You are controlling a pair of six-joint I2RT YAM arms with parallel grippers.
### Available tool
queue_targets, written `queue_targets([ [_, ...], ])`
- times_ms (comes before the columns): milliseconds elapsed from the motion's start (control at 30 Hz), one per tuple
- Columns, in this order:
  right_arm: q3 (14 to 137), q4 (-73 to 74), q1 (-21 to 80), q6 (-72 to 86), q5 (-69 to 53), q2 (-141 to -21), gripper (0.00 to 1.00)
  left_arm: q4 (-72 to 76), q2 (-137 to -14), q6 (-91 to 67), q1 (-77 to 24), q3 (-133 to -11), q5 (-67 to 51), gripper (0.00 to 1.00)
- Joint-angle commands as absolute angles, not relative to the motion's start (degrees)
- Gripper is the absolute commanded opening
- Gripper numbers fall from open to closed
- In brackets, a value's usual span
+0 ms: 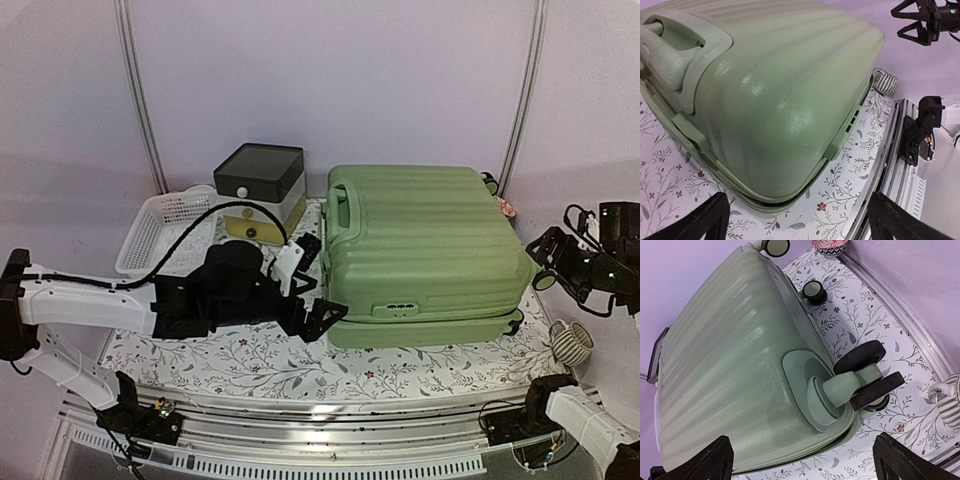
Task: Open, take out, and arrange the luggage
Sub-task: Open the luggage at the center of the board.
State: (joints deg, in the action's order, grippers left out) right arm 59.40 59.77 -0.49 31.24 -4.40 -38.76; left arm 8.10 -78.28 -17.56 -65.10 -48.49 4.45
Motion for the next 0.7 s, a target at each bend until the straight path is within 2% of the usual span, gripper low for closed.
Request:
queue_targets([
  [0, 58.08, 62.51, -0.35, 39.18, -4.69, -37.23, 0.99, 10.71, -78.68, -17.74, -65.65, -47.17, 5.12, 0.98],
  [133, 54.18, 62.19, -0.38, 42.96, -2.69, -36.01, 0.99, 11.22, -78.75, -17.98, -65.61, -46.64, 5.23, 0.98],
  [300, 49.56, 57.82, -0.36, 45.97, -6.33, -35.69, 0.99, 11.58, -78.92, -18.02, -65.63, -46.58, 5.18, 0.98],
  [667, 46.09, 49.30, -0.39, 51.89, -8.23, -36.50, 0.99, 13.22, -80.09, -17.50, -65.64, -46.12, 4.89, 0.98],
])
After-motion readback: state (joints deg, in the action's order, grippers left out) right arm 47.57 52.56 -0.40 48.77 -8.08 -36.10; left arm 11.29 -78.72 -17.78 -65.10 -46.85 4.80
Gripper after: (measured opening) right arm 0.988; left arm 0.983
